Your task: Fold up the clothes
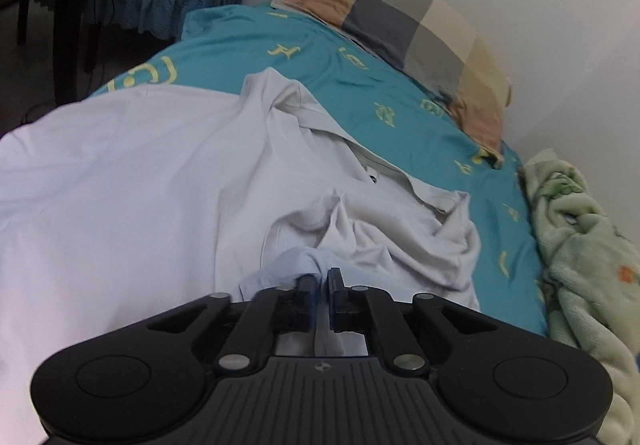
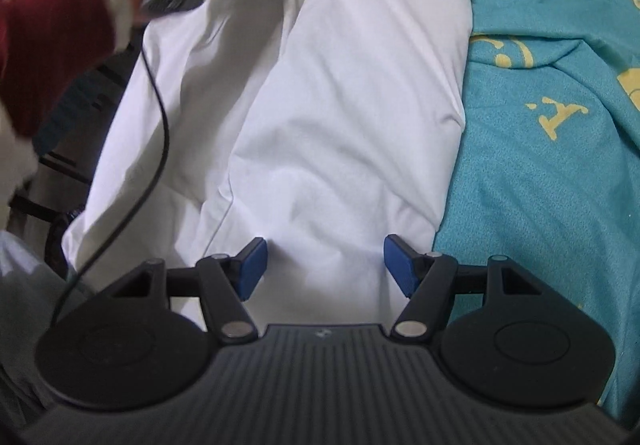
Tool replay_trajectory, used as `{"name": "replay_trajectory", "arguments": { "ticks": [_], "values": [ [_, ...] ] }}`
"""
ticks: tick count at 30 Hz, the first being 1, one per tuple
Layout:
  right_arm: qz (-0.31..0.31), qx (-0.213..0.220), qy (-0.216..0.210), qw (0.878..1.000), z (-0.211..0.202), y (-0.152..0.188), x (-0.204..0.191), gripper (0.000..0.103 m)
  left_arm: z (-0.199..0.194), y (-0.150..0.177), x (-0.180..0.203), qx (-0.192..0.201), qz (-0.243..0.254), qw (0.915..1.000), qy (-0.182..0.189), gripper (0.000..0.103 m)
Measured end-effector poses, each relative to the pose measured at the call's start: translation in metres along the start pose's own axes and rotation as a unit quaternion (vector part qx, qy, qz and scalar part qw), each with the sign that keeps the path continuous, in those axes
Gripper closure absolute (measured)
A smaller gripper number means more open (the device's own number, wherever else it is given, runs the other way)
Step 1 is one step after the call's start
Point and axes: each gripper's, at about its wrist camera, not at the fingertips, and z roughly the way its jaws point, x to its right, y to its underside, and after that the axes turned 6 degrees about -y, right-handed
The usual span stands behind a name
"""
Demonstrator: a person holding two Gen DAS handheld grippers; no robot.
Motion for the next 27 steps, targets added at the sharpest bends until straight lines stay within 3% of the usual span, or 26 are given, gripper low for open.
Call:
{"name": "replay_trajectory", "arguments": {
  "ticks": [3,5,8,10,14,17,20,24,25,27],
  "values": [
    [0.012,0.018,-0.014,1.000,-0.010,0.001,0.003,0.034,-0.033,0.003,-0.033,0.005,-0.009,0.9998,0.020,0.066],
    [0.023,0.036,-0.027,0.999,-0.019,0.002,0.006,0.035,-0.058,0.000,-0.067,0.012,-0.029,0.9992,0.024,0.048],
    [0.039,0.063,-0.047,0.996,-0.033,0.003,0.011,0.035,-0.084,-0.008,-0.137,0.022,-0.099,0.9947,0.018,0.042],
    [0.050,0.081,-0.061,0.994,-0.042,0.003,0.014,0.034,-0.095,-0.013,-0.189,0.038,-0.172,0.9842,0.010,0.041],
    [0.065,0.081,-0.051,0.993,-0.034,-0.003,0.012,0.034,-0.083,-0.020,-0.265,0.055,-0.309,0.9495,0.018,0.036],
    [0.070,0.076,-0.042,0.994,-0.027,-0.009,0.015,0.034,-0.060,-0.022,-0.292,0.059,-0.356,0.9324,0.023,0.030],
    [0.081,0.077,-0.033,0.993,-0.018,-0.017,0.021,0.034,-0.033,-0.025,-0.306,0.042,-0.354,0.9336,0.033,0.029],
    [0.091,0.077,-0.021,0.993,-0.008,-0.028,0.027,0.034,-0.028,-0.031,-0.300,0.067,-0.318,0.9457,0.022,0.030],
    [0.091,0.075,-0.019,0.993,-0.006,-0.030,0.027,0.034,-0.027,-0.033,-0.299,0.074,-0.308,0.9484,0.018,0.033],
    [0.091,0.072,-0.016,0.993,-0.002,-0.033,0.026,0.034,-0.026,-0.036,-0.295,0.089,-0.288,0.9535,0.012,0.055]
  ]
}}
